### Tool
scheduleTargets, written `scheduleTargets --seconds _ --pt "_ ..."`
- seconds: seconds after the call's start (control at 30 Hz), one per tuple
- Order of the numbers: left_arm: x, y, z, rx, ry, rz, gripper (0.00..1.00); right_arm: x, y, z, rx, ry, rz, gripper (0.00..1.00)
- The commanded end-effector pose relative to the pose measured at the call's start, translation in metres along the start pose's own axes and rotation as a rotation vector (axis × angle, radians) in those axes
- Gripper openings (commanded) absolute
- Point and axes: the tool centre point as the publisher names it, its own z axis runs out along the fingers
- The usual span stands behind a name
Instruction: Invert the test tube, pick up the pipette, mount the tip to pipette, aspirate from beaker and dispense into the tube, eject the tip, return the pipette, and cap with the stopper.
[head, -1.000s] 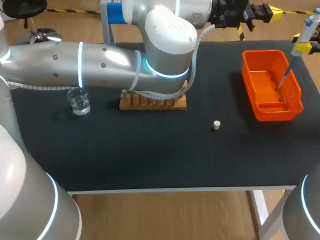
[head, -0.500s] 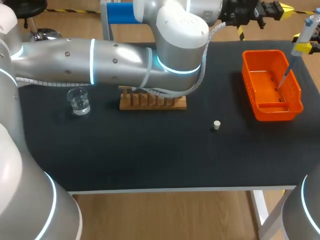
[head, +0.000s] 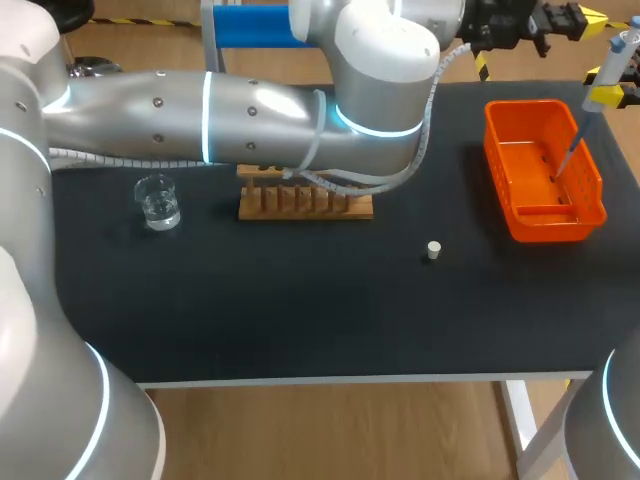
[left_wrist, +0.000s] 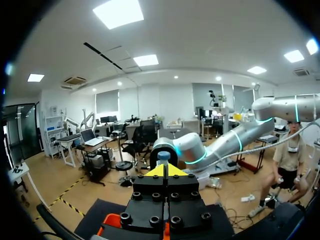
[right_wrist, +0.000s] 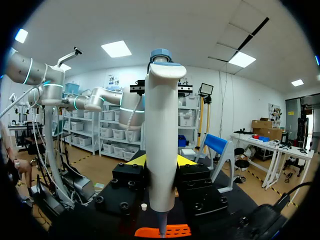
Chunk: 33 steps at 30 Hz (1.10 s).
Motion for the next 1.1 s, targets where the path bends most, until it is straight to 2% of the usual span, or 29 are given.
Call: scheduleTargets --seconds 0.03,1.1 --pt "0.0 0.005 0.01 0.064 -0.003 0.001 0.0 -0.001 0.0 -0.002 0.001 0.005 0.0 0.0" --pt "0.005 0.011 0.028 0.092 0.023 -0.015 0.0 -0.001 0.0 -0.002 0.001 0.005 0.0 0.0"
